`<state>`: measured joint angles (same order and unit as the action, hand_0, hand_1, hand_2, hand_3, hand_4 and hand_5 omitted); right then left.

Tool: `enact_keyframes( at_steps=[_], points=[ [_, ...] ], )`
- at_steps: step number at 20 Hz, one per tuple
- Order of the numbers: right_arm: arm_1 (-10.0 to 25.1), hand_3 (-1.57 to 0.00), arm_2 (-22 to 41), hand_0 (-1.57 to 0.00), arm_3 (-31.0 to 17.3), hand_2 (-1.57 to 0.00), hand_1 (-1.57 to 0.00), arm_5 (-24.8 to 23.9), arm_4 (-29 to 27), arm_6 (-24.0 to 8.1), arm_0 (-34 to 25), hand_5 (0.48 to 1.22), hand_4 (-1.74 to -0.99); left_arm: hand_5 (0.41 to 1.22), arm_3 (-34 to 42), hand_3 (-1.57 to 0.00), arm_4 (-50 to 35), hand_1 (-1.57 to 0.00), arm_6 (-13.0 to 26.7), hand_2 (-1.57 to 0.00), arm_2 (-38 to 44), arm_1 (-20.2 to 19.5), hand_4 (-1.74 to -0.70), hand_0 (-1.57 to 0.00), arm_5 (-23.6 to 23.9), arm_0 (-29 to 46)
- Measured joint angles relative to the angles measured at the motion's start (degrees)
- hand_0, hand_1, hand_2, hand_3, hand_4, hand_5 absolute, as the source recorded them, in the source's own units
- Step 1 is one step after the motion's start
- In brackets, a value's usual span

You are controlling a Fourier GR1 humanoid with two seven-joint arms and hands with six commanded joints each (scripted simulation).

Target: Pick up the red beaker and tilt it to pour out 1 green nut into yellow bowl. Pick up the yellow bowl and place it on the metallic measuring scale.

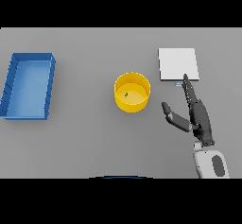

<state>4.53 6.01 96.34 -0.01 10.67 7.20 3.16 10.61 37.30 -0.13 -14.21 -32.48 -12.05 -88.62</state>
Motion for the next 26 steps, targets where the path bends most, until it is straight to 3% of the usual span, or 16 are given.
enact_keyframes(
  at_steps=[2,4,8,11,14,16,20,22,23,24,26],
  points=[
    [0.6,0.0,-0.3,0.0,-0.3,0.0,0.0,0.4,-0.4,1.5,0.3,0.626,-1.138,1.221,-0.2,-1.56,-3.2,-1.57,5.4,-1.57,2.5,-0.7,-1.74,-1.57,3.9,4.7],
    [0.9,0.0,-0.5,0.0,-0.5,0.0,0.0,0.5,-0.5,1.1,0.0,0.632,-1.134,1.221,1.1,-1.56,-6.9,-1.57,7.6,-1.57,5.3,-1.0,-1.74,-1.57,8.9,9.7],
    [0.5,0.0,0.3,0.0,-0.3,0.0,0.0,0.8,-0.1,1.1,0.3,0.659,-1.129,1.221,4.9,-1.57,-14.3,-1.57,13.5,-1.57,11.0,-1.7,-1.74,-1.57,13.3,18.3],
    [0.8,0.0,-0.3,0.0,-1.1,0.0,0.0,1.2,-1.0,0.5,-0.6,0.673,-1.141,1.221,13.4,-1.57,-18.7,-1.57,15.0,-1.57,12.5,-0.5,-1.74,-1.57,15.7,28.3],
    [1.6,0.0,0.0,0.0,-0.6,0.0,0.0,1.3,-0.1,2.9,1.0,0.676,-1.166,1.221,26.3,-1.57,-22.4,-1.57,18.5,-1.57,13.0,0.5,-1.74,-1.57,17.5,39.7],
    [1.2,0.0,0.2,0.0,-0.9,0.0,0.0,0.7,0.5,2.8,0.8,0.676,-1.174,1.151,33.9,-1.57,-23.7,-1.57,21.9,-1.57,12.7,1.5,-1.74,-1.57,18.5,46.0],
    [1.3,0.0,0.0,0.0,-0.5,0.0,0.0,1.2,-0.3,1.4,0.3,0.671,-1.157,0.925,44.4,-1.57,-25.3,-1.57,26.8,-1.57,12.6,2.2,-1.74,-1.57,20.6,54.0],
    [0.6,0.0,0.6,0.0,-0.4,0.0,0.0,1.1,0.1,1.0,0.5,0.67,-1.155,0.818,48.7,-1.53,-25.9,-1.57,31.0,-1.53,12.3,2.2,-1.52,-1.57,20.2,55.7],
    [0.9,0.0,0.3,0.0,-0.1,0.0,0.0,1.4,-0.5,1.5,0.8,0.67,-1.153,0.774,50.1,-1.32,-26.2,-1.34,32.4,-1.28,12.1,1.9,-1.37,-1.47,19.2,56.3],
    [1.3,0.0,-0.1,0.0,-0.2,0.0,0.0,1.8,-1.1,1.1,0.2,0.67,-1.151,0.737,52.1,-1.05,-27.3,-1.07,30.8,-1.02,11.7,1.4,-1.23,-1.17,16.8,57.4],
    [1.5,0.0,-0.3,0.0,-0.5,0.0,0.0,1.4,-0.8,1.7,0.7,0.671,-1.15,0.683,54.5,-0.67,-31.3,-0.69,30.0,-0.65,12.4,0.7,-1.05,-0.75,11.5,58.8]
  ],
)
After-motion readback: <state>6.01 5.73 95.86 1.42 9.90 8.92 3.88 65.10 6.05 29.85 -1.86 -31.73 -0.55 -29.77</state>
